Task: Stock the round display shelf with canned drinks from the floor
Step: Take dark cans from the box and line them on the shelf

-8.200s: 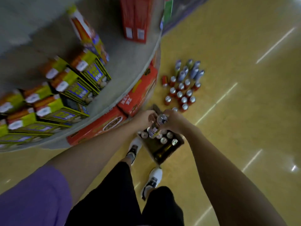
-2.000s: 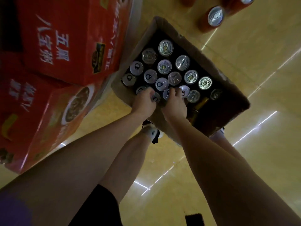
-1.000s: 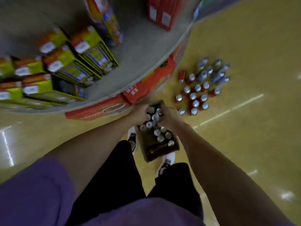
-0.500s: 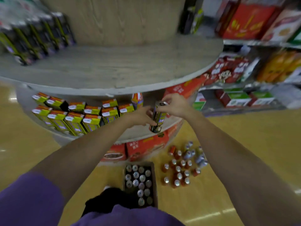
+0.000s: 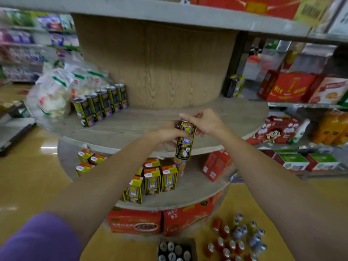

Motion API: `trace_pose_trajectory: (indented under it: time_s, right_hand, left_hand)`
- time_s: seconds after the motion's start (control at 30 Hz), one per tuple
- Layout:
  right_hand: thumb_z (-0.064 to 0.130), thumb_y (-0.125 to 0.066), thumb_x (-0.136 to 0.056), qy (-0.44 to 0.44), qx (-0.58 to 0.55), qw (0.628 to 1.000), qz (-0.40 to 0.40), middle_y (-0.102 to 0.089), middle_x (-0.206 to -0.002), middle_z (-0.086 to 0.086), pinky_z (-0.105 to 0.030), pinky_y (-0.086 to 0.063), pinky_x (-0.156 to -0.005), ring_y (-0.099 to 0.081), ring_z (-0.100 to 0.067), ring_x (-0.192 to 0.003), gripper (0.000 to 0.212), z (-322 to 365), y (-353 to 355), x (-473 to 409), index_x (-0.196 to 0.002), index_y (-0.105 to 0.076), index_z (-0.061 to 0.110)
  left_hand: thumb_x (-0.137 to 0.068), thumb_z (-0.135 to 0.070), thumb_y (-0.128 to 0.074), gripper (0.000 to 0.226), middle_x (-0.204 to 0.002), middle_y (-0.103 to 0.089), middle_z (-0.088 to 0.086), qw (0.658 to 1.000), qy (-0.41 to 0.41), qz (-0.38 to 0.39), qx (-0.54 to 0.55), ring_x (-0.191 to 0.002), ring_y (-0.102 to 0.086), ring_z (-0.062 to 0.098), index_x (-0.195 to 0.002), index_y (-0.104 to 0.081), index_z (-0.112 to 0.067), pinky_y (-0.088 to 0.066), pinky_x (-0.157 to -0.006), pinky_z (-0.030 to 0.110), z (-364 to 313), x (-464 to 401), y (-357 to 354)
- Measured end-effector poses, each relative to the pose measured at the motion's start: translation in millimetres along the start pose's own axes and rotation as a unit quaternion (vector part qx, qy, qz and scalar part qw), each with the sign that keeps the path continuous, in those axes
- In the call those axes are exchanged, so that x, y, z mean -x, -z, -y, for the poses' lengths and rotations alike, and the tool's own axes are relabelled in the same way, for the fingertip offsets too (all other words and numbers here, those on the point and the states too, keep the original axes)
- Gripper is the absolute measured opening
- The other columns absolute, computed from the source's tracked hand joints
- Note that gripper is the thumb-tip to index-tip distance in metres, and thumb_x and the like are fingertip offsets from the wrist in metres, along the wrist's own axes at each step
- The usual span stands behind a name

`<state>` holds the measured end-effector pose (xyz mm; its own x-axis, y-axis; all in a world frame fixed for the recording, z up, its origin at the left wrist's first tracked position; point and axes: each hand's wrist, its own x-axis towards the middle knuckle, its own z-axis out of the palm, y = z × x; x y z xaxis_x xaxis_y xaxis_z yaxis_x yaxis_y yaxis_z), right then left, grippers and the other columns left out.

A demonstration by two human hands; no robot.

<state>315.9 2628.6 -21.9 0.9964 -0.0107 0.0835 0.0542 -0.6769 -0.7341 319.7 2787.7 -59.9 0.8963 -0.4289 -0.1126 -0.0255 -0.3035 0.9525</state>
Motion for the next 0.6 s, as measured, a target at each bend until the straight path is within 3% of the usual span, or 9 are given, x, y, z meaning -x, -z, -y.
trace_pose_trajectory:
  time_s: [0.07,0.13,0.2,0.23,0.3,0.37,0.43,0.5,0.6]
  right_hand:
    - [0.056,-0.057,-0.091,-0.002,-0.073,0.997,0.009,-0.069,-0.076,-0.018,-0.029,-0.052,-0.042,-0.063,-0.020,-0.045,0.055,11.2,-8.8,-10.8,-0.099,-0.063,0.002]
    - [0.029,-0.051,-0.101,-0.008,-0.097,0.995,0.020,-0.066,-0.088,-0.021,-0.028,-0.052,-0.041,-0.062,-0.016,-0.042,0.031,18.4,-19.0,-19.2,-0.103,-0.058,-0.001]
    - [0.006,-0.050,-0.098,-0.030,-0.070,0.996,0.039,-0.065,-0.093,-0.020,-0.027,-0.052,-0.043,-0.061,-0.014,-0.046,0.008,22.2,-34.7,-27.7,-0.101,-0.057,0.002]
    - [0.000,-0.053,-0.095,-0.040,-0.056,0.996,0.054,-0.064,-0.096,-0.019,-0.027,-0.052,-0.047,-0.061,-0.015,-0.053,0.008,25.3,-44.8,-31.7,-0.101,-0.057,0.004]
    - [-0.002,-0.064,-0.088,-0.050,-0.034,0.994,0.093,-0.063,-0.101,-0.015,-0.025,-0.052,-0.052,-0.060,-0.016,-0.067,0.021,33.5,-66.5,-37.0,-0.107,-0.059,0.006]
    - [0.011,-0.076,-0.082,-0.047,-0.026,0.993,0.107,-0.062,-0.104,-0.004,-0.020,-0.051,-0.051,-0.059,-0.013,-0.078,0.037,46.9,-92.6,-43.1,-0.116,-0.059,0.008]
    - [0.024,-0.083,-0.077,-0.026,-0.038,0.996,0.081,-0.062,-0.099,0.003,-0.014,-0.046,-0.050,-0.058,-0.008,-0.080,0.045,61.0,-120.9,-50.5,-0.113,-0.061,0.010]
    - [0.026,-0.085,-0.075,-0.004,-0.062,0.997,0.044,-0.066,-0.096,0.000,-0.009,-0.042,-0.053,-0.059,-0.010,-0.079,0.046,72.9,-148.5,-61.9,-0.111,-0.063,0.006]
    - [0.027,-0.084,-0.074,0.018,-0.066,0.998,0.010,-0.070,-0.099,-0.003,-0.020,-0.044,-0.065,-0.059,-0.012,-0.084,0.047,94.3,-186.6,-78.8,-0.112,-0.064,0.008]
  left_hand:
    - [-0.075,-0.013,-0.077,0.051,-0.105,-0.071,0.008,1.000,-0.004,-0.021,0.017,-0.088,-0.068,0.023,-0.121,-0.057,-0.017,-0.057,-0.071,0.038,-0.8,-0.4,22.6]
    - [-0.076,-0.010,-0.075,0.048,-0.105,-0.071,0.011,0.998,-0.009,-0.044,0.033,-0.091,-0.068,0.026,-0.120,-0.057,-0.014,-0.059,-0.077,0.043,0.1,-2.6,48.8]
    - [-0.077,-0.010,-0.074,0.044,-0.104,-0.070,0.010,0.998,-0.011,-0.056,0.037,-0.089,-0.067,0.026,-0.117,-0.057,-0.016,-0.058,-0.079,0.044,-0.2,-4.8,77.8]
    - [-0.076,-0.010,-0.074,0.043,-0.103,-0.070,0.008,0.998,-0.014,-0.057,0.035,-0.088,-0.067,0.024,-0.114,-0.056,-0.018,-0.058,-0.077,0.042,-0.4,-7.3,93.5]
    - [-0.075,-0.009,-0.075,0.042,-0.104,-0.070,0.006,0.998,-0.022,-0.059,0.025,-0.084,-0.067,0.022,-0.111,-0.057,-0.023,-0.058,-0.070,0.036,-1.0,-11.2,123.9]
    - [-0.074,-0.005,-0.076,0.048,-0.106,-0.071,0.006,0.998,-0.026,-0.043,0.022,-0.083,-0.068,0.021,-0.116,-0.057,-0.022,-0.056,-0.065,0.033,-0.3,-14.0,155.1]
    - [-0.073,-0.002,-0.079,0.057,-0.108,-0.070,0.002,0.999,-0.030,-0.020,0.029,-0.085,-0.069,0.019,-0.122,-0.056,-0.021,-0.056,-0.062,0.032,4.0,-16.6,184.4]
    - [-0.072,-0.003,-0.082,0.060,-0.111,-0.069,0.001,0.999,-0.041,-0.007,0.028,-0.089,-0.068,0.018,-0.124,-0.056,-0.019,-0.055,-0.059,0.030,10.7,-19.3,210.9]
    - [-0.071,-0.005,-0.083,0.057,-0.108,-0.071,0.003,0.998,-0.054,0.013,0.033,-0.091,-0.070,0.018,-0.122,-0.059,-0.017,-0.054,-0.056,0.026,20.6,-21.9,244.4]
